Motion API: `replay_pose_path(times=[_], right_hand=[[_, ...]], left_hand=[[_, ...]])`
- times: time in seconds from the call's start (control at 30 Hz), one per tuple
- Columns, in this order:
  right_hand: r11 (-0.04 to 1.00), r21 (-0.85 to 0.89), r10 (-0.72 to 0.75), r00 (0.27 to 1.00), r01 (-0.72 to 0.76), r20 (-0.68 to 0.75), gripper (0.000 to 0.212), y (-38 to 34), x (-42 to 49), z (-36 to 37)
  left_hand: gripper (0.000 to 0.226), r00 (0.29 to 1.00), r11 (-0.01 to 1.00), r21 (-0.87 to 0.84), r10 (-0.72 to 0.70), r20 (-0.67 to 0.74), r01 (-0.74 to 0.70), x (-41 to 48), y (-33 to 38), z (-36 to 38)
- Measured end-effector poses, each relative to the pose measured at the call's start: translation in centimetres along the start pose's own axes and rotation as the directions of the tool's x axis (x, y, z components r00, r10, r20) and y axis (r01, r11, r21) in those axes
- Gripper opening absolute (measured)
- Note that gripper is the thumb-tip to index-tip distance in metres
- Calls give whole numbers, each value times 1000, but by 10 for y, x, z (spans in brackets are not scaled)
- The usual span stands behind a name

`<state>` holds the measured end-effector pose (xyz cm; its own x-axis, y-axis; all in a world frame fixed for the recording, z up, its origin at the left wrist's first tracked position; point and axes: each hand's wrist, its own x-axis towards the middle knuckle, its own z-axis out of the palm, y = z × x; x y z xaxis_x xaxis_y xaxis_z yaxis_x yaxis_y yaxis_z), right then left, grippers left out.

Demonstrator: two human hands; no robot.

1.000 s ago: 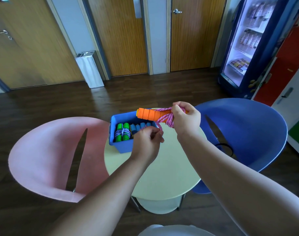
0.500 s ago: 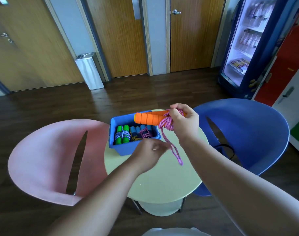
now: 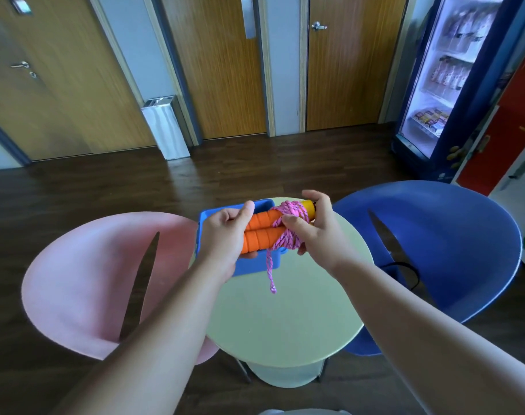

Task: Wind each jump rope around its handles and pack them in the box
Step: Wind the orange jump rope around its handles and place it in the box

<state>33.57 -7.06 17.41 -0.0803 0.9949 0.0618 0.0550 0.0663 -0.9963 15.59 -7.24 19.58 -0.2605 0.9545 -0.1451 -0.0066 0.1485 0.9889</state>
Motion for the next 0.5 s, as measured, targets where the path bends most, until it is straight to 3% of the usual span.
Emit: replay_pose_path(times=[0.1,0.2,0.37,0.5], right_hand=[[997,-4,78,997,-78,25,36,0,2,-1],[994,-15,109,992,-108,64,33,0,5,-3],[995,-9,95,992,-95,82,36,3,3,-3],[993,1,120,988,-121,99,47,5,2,-2]], left_hand=[[35,992,995,27,99,-75,-97,-2,-3,1],[36,992,993,22,120,-34,-119,-3,-2,3],[31,997,995,71,69,-37,-66,1,-7,0],[45,997,990,116,80,8,-80,-2,-13,-3]])
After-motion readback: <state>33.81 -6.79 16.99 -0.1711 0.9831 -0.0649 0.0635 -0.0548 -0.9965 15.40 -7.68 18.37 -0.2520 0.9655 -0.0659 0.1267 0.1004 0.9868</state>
